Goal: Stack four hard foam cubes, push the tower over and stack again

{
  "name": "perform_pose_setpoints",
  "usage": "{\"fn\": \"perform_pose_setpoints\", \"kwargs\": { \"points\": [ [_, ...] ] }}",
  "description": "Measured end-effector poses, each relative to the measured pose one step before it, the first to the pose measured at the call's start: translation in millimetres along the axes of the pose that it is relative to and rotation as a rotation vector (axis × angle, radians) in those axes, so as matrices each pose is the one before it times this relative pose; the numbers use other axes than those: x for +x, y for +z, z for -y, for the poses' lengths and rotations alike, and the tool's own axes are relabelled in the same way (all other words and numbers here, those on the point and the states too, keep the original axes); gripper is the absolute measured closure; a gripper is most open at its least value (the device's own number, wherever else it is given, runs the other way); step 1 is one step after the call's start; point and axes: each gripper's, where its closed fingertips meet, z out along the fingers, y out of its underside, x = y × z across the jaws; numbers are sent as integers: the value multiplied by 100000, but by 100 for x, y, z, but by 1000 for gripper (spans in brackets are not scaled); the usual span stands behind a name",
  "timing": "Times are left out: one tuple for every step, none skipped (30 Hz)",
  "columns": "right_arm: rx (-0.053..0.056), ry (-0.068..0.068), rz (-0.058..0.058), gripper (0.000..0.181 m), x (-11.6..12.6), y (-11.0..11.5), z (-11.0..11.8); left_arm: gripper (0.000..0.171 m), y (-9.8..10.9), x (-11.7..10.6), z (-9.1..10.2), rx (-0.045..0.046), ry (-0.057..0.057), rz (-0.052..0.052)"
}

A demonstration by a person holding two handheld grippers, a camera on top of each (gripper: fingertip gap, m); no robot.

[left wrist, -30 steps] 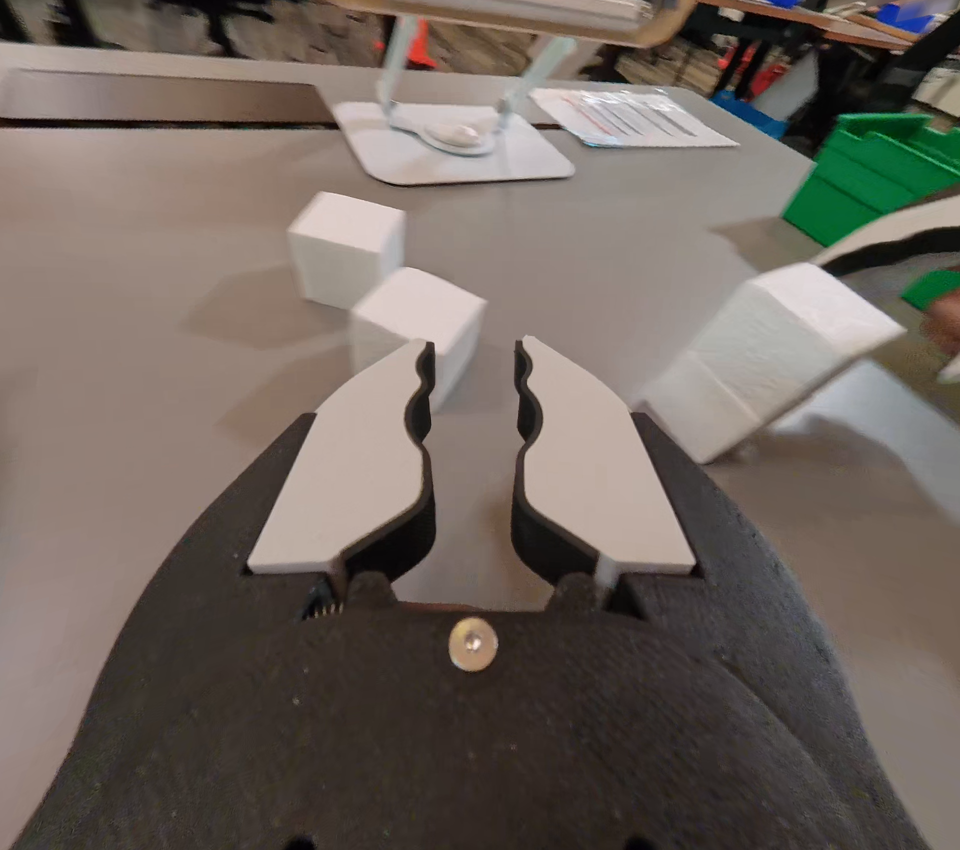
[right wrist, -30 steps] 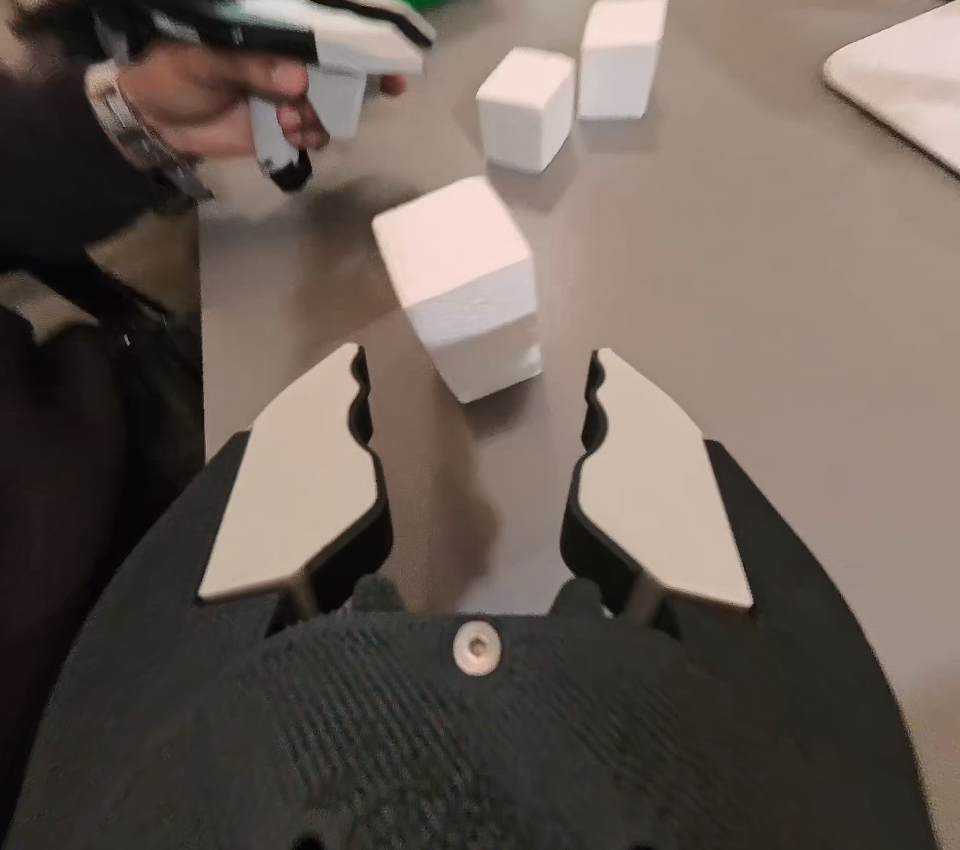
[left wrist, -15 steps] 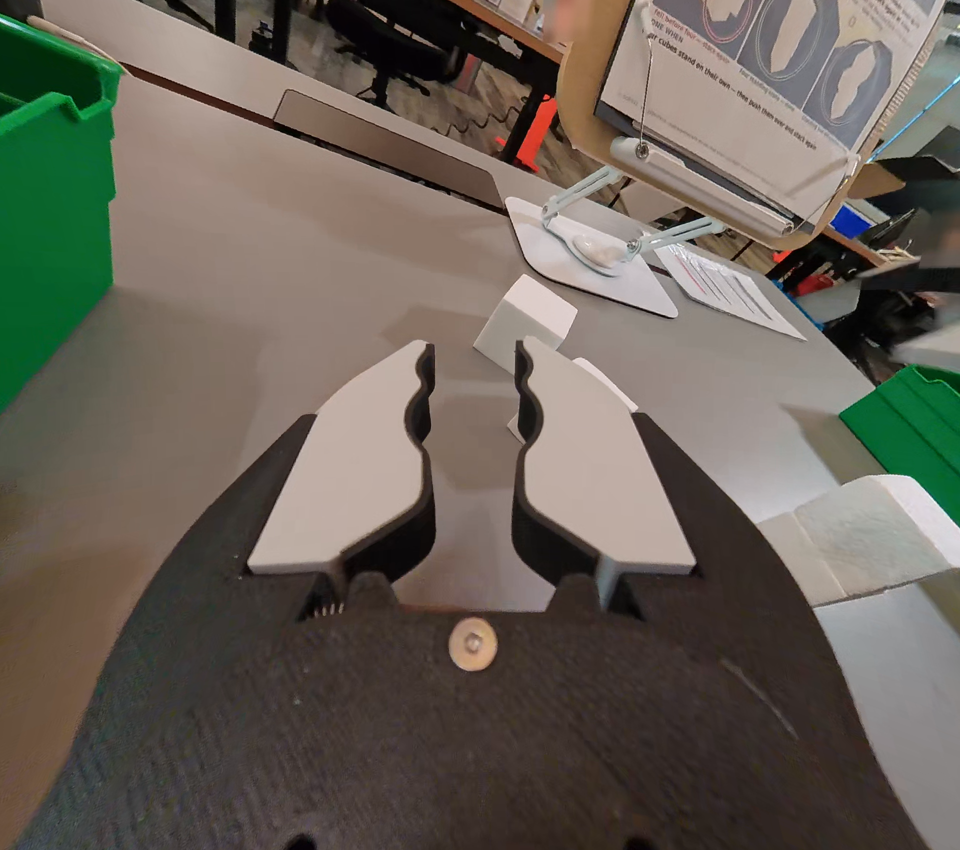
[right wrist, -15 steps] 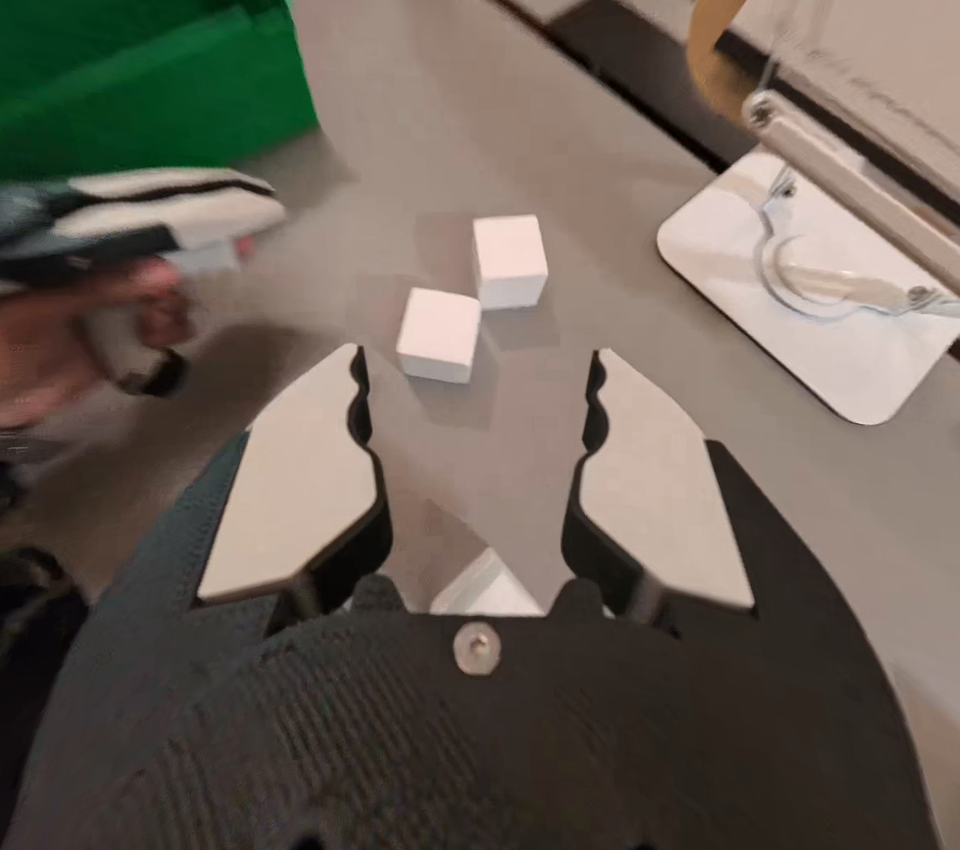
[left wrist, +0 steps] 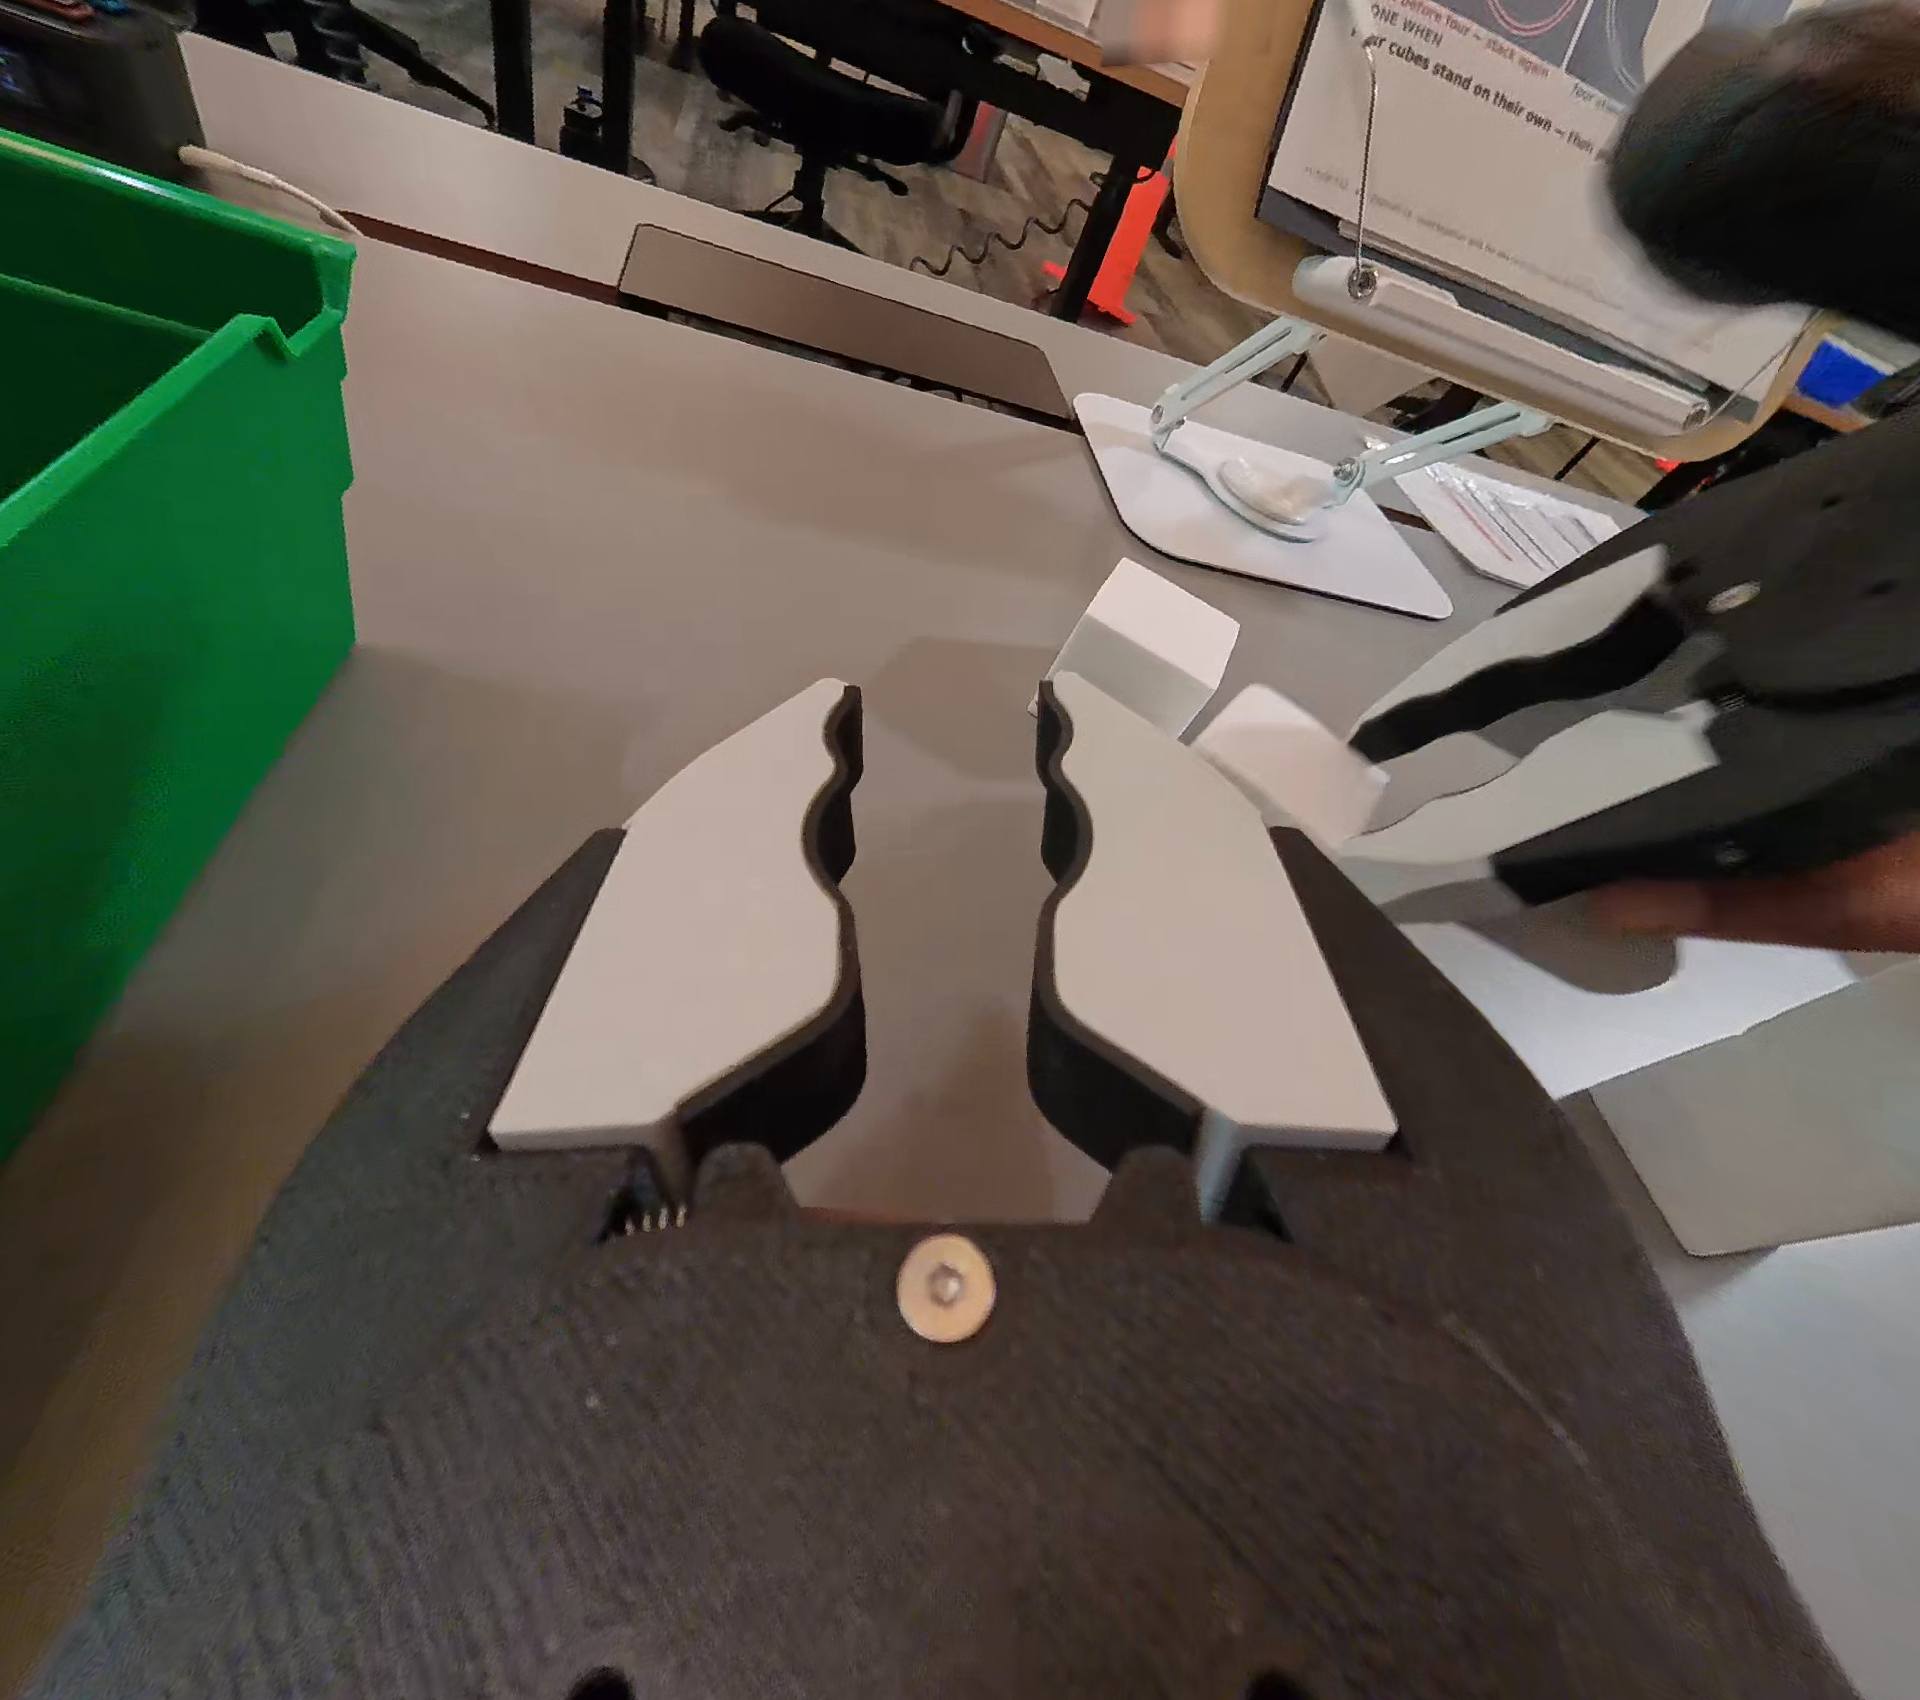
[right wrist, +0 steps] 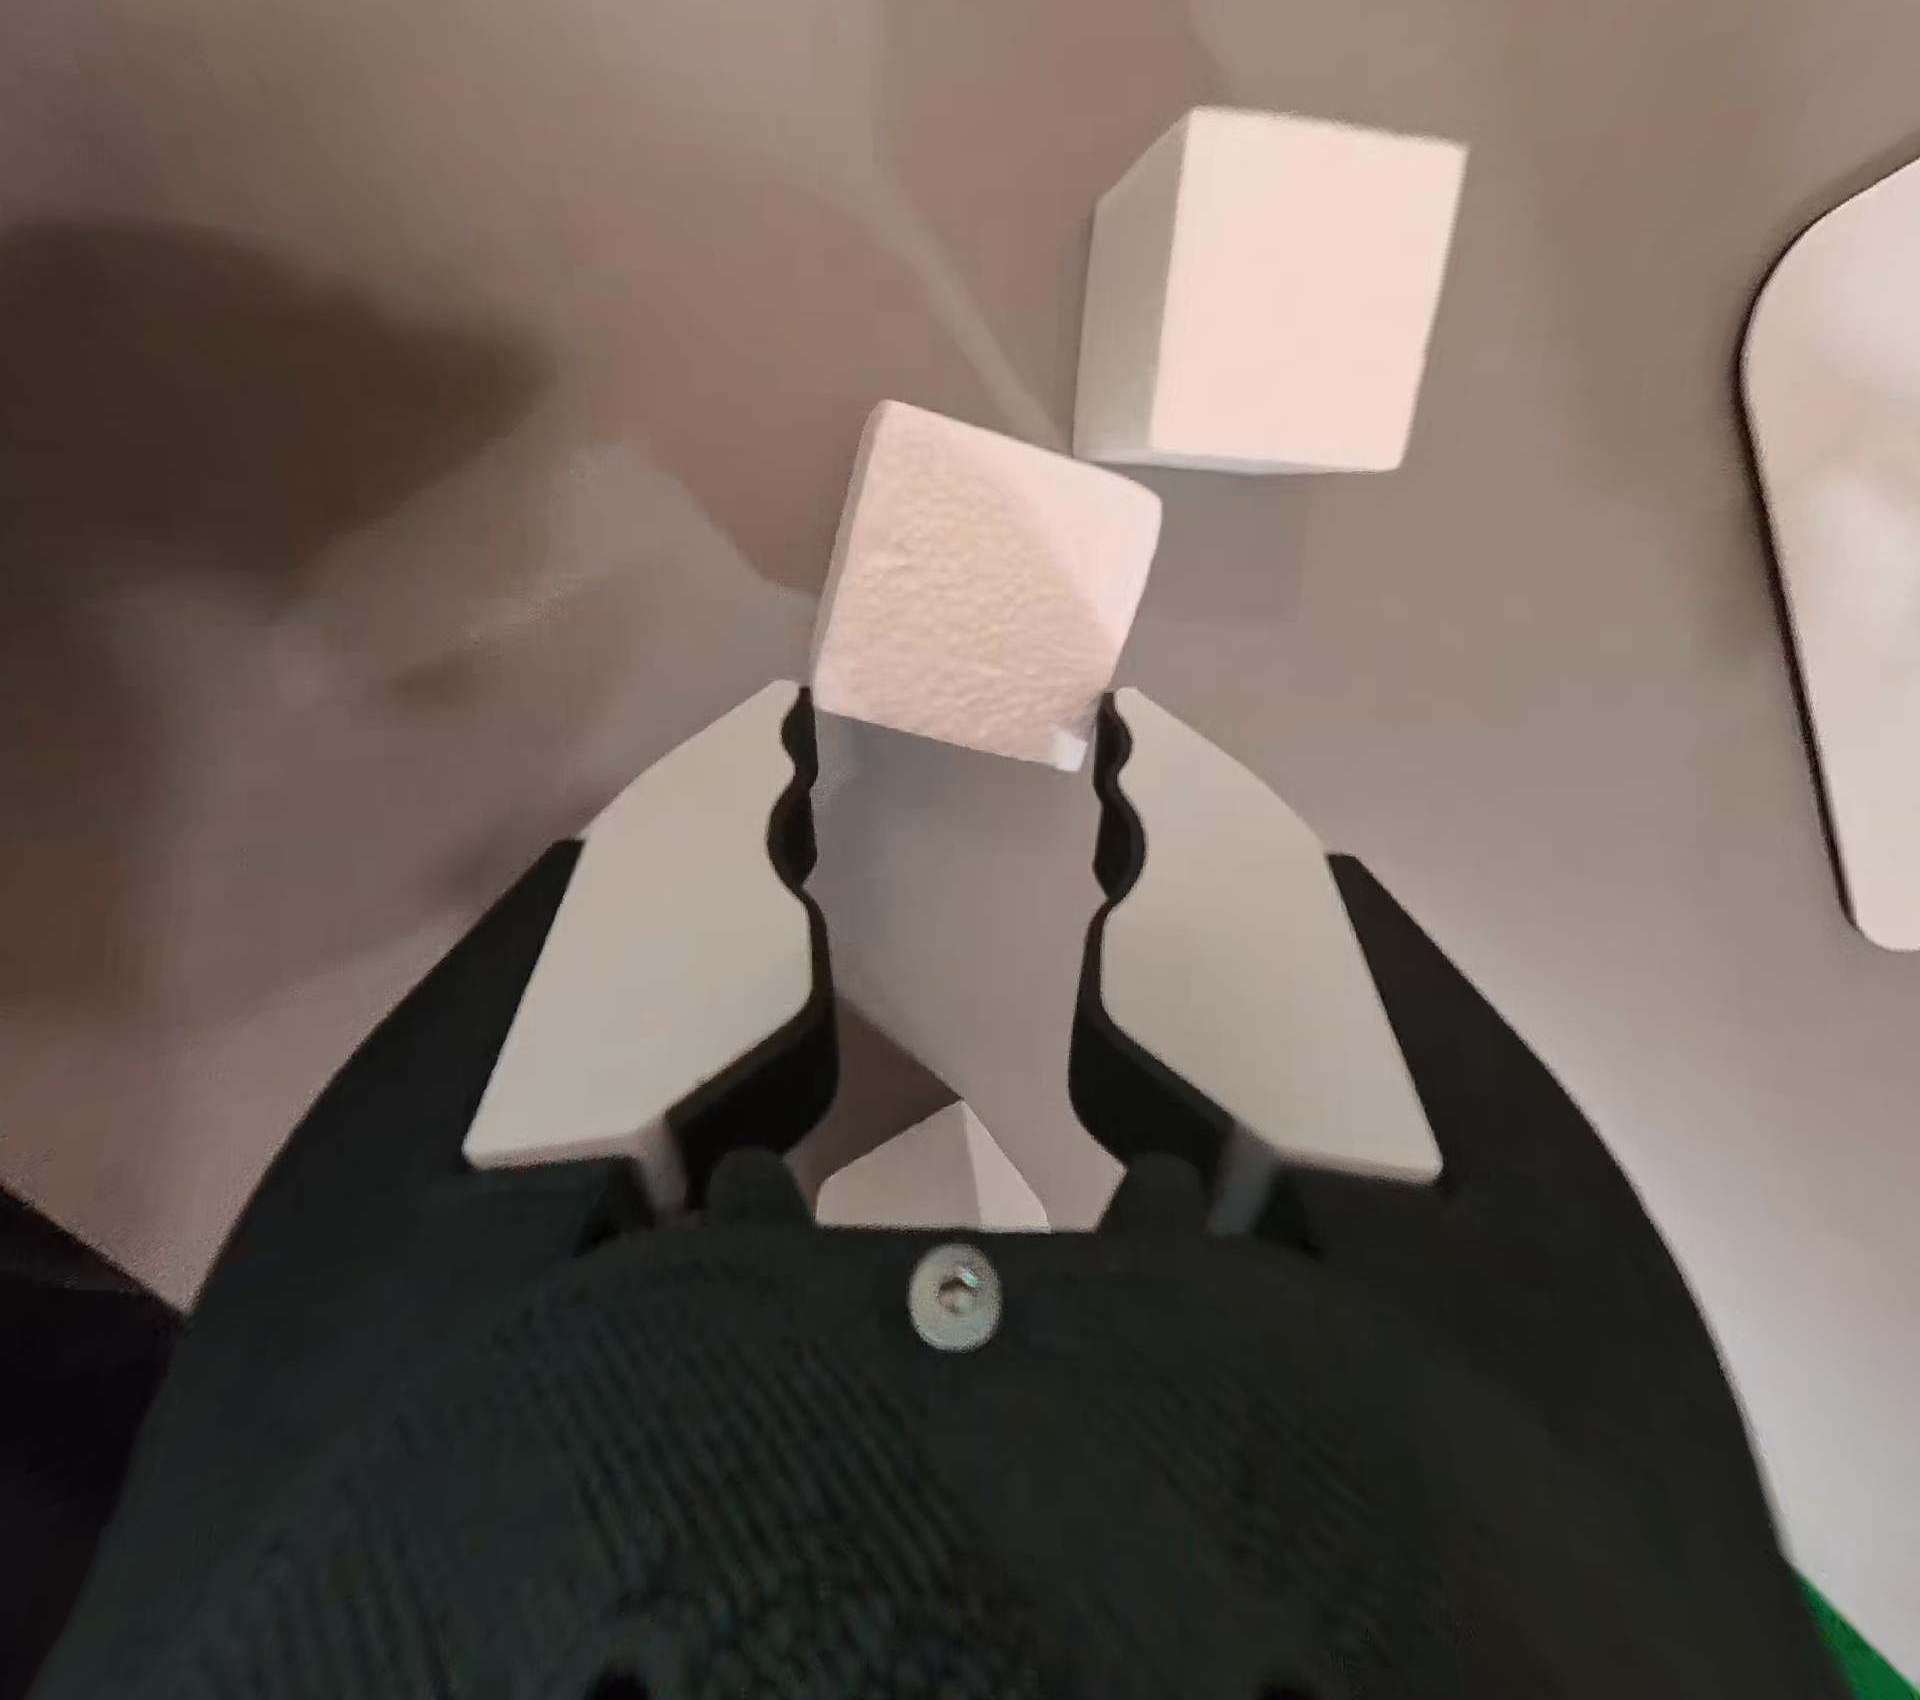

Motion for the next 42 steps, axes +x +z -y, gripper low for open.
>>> {"fn": "perform_pose_setpoints", "kwargs": {
  "points": [
    [4885, 262, 1726, 129, -157, -1078, 358, 139, -2, 2, -24, -167, 870, 317],
    [5110, -270, 1390, 129, -108, -1414, 286, 139, -23, 27, -10, -101, 1054, 281],
    [5649, -688, -303, 129, 138, -1759, 220, 139, -19, 68, -19, -52, 1017, 119],
    [5852, -852, -2422, 129, 464, -2082, 119, 139, 4, 91, -37, -93, 914, -16],
    [5488, -864, -3945, 129, 753, -2346, -99, 139, 9, 115, -62, -232, 829, -126],
    [4769, -138, -5662, 129, 1144, -2518, -389, 139, 34, 130, -105, -418, 732, -247],
    [3450, 828, -6517, 129, 1478, -2563, -816, 139, 36, 140, -105, -468, 591, -337],
    [2034, 1907, -6305, 129, 1668, -2436, -1305, 139, 31, 143, -108, -415, 476, -366],
    [764, 3583, -5506, 129, 1760, -2145, -1796, 139, 35, 143, -87, -327, 428, -320],
    [-239, 4631, -4073, 129, 1718, -1723, -2191, 140, 25, 156, -87, -270, 417, -293],
    [-1195, 4765, -2434, 129, 1536, -1217, -2537, 140, 43, 168, -99, -300, 477, -319],
    [-1822, 4724, 134, 129, 1134, -670, -2728, 140, 48, 199, -129, -429, 517, -393],
    [-1488, 4155, 2884, 129, 581, -160, -2621, 140, 58, 252, -157, -536, 559, -558],
    [-1138, 2312, 5425, 129, -49, 196, -2420, 140, 69, 288, -176, -596, 623, -681],
    [-1094, -499, 6511, 129, -590, 423, -2228, 140, 65, 307, -190, -672, 643, -677],
    [-934, -3778, 5950, 129, -898, 679, -2011, 140, 70, 301, -198, -680, 585, -613],
    [-736, -6024, 3317, 129, -797, 1003, -1663, 140, 86, 302, -209, -768, 419, -600],
    [-3957, -4924, 1415, 129, -559, 1173, -1608, 140, 79, 299, -213, -917, 88, -482],
    [-7591, -4132, 1977, 129, -549, 1054, -1686, 140, 72, 322, -155, -707, 258, -559],
    [-6057, -2030, -1292, 129, 21, 780, -1079, 140, 41, 302, -97, -341, 1030, -362],
    [-1817, -594, -1908, 129, 168, 447, -211, 140, 27, 247, -75, -447, 1564, 81],
    [1725, -538, 1291, 129, -274, 224, 424, 140, -2, 206, -40, -558, 1556, 160],
    [2866, -608, 2827, 129, -497, 132, 646, 140, -8, 186, 4, 6, 1080, 125],
    [2454, -782, 1527, 128, -317, 100, 558, 141, 7, 189, -42, 162, 685, -309],
    [1489, -601, -476, 125, -10, 64, 336, 141, 56, 173, -179, -636, 562, -763],
    [1158, -403, -985, 115, 61, 26, 202, 141, 89, 100, -257, -1314, 346, -636],
    [1322, -135, -246, 107, -23, -41, 145, 140, 79, -12, -200, -1014, 13, -233],
    [2454, 713, 88, 102, -48, -136, 188, 140, 24, -67, -128, -387, -304, -204],
    [4420, 2527, -80, 97, -15, -259, 299, 140, -28, -96, -114, -209, -683, -308],
    [6570, 4528, 163, 97, -52, -336, 472, 140, -76, -144, -82, -110, -1205, -221],
    [8233, 6497, -1076, 97, 114, -357, 642, 140, -101, -134, -10, 176, -1961, -397],
    [8801, 8037, -2262, 97, 268, -339, 602, 140, -104, -80, 69, 523, -2629, -854],
    [7552, 7517, -599, 100, -18, -297, 266, 140, -82, -50, 131, 768, -2943, -1015],
    [4711, 6877, -779, 101, -13, -238, -179, 140, -42, -41, 116, 699, -3194, -883],
    [1593, 5083, -786, 100, -16, -155, -495, 140, 17, -23, 69, 421, -3111, -890],
    [166, 1128, 1156, 97, -388, -23, -498, 140, 59, 14, 2, 90, -2784, -881],
    [35, -4067, 1753, 94, -572, 87, -263, 140, 88, 53, -27, -201, -2413, -886],
    [196, -9578, 625, 94, -446, 153, -18, 140, 100, 91, -9, -122, -1857, -890],
    [97, -12542, -1425, 99, -94, 129, 0, 140, 97, 108, 31, 83, -1193, -743],
    [-228, -11537, -3441, 111, 264, 63, -112, 140, 92, 106, -3, 22, -553, -486],
    [1177, -6805, -5062, 117, 567, 37, 1, 140, 86, 100, -62, -345, 5, -311],
    [2557, -2224, -4105, 120, 551, 65, 136, 140, 56, 109, -82, -438, 445, -256]
  ]
}}
